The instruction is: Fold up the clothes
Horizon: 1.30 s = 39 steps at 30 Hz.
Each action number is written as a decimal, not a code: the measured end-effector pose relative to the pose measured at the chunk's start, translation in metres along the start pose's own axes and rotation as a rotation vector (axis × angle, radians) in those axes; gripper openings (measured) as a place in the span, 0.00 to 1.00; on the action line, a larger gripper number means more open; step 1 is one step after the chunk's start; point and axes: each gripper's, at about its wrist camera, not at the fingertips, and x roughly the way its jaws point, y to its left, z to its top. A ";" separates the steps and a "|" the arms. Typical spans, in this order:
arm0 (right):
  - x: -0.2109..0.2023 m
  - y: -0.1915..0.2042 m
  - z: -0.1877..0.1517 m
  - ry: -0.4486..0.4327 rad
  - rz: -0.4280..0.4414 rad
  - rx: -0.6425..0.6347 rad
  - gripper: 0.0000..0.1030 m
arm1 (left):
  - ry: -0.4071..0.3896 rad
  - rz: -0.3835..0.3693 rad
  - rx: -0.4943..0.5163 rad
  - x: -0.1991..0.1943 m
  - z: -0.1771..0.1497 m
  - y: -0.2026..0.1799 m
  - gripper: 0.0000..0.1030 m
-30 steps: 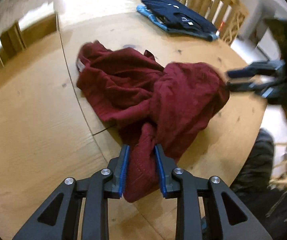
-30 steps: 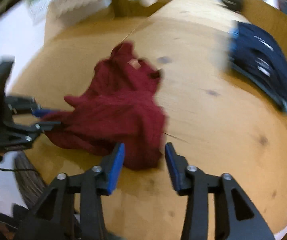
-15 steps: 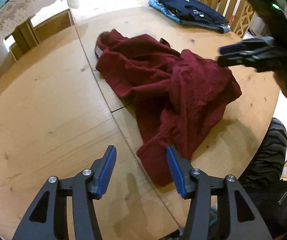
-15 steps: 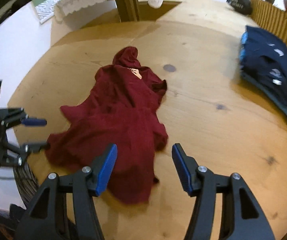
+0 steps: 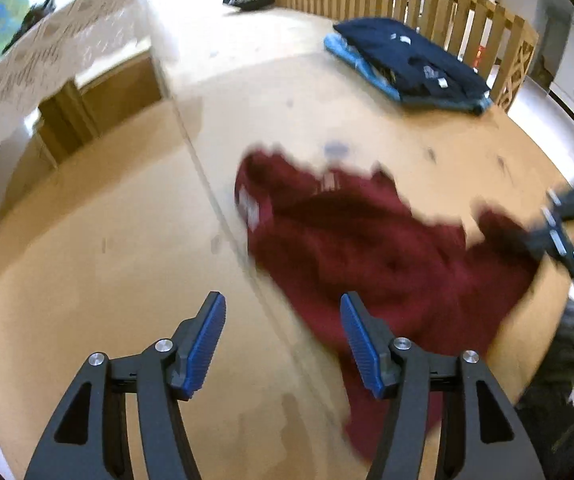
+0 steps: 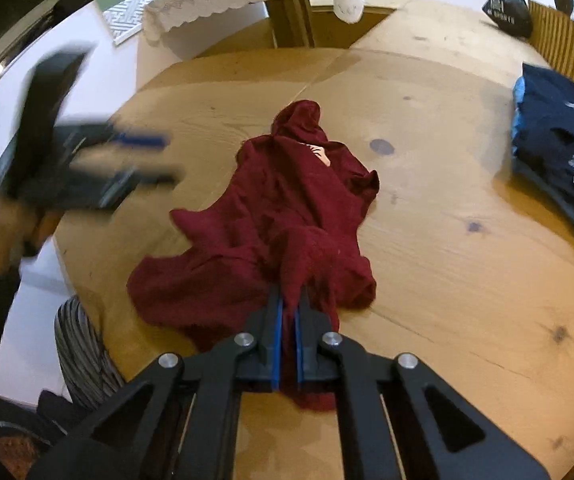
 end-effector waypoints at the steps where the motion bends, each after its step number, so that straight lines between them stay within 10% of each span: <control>1: -0.006 0.001 -0.004 -0.002 0.005 0.002 0.05 | -0.009 -0.007 0.009 0.008 0.014 -0.001 0.56; 13: -0.055 -0.086 -0.064 0.019 -0.409 0.141 0.05 | 0.218 0.038 -0.004 0.096 0.019 0.008 0.60; 19: -0.068 -0.127 -0.061 0.024 -0.652 0.246 0.13 | 0.130 0.067 0.009 0.058 0.011 0.008 0.58; 23: -0.093 -0.084 -0.065 -0.089 -0.586 0.197 0.46 | 0.096 0.039 0.065 0.047 0.014 -0.006 0.60; 28: -0.058 -0.029 -0.055 -0.063 -0.233 0.132 0.47 | 0.146 0.011 0.123 0.070 0.020 -0.028 0.60; 39: -0.035 -0.061 -0.080 0.104 -0.438 0.186 0.46 | 0.164 0.102 0.082 0.084 0.028 -0.011 0.66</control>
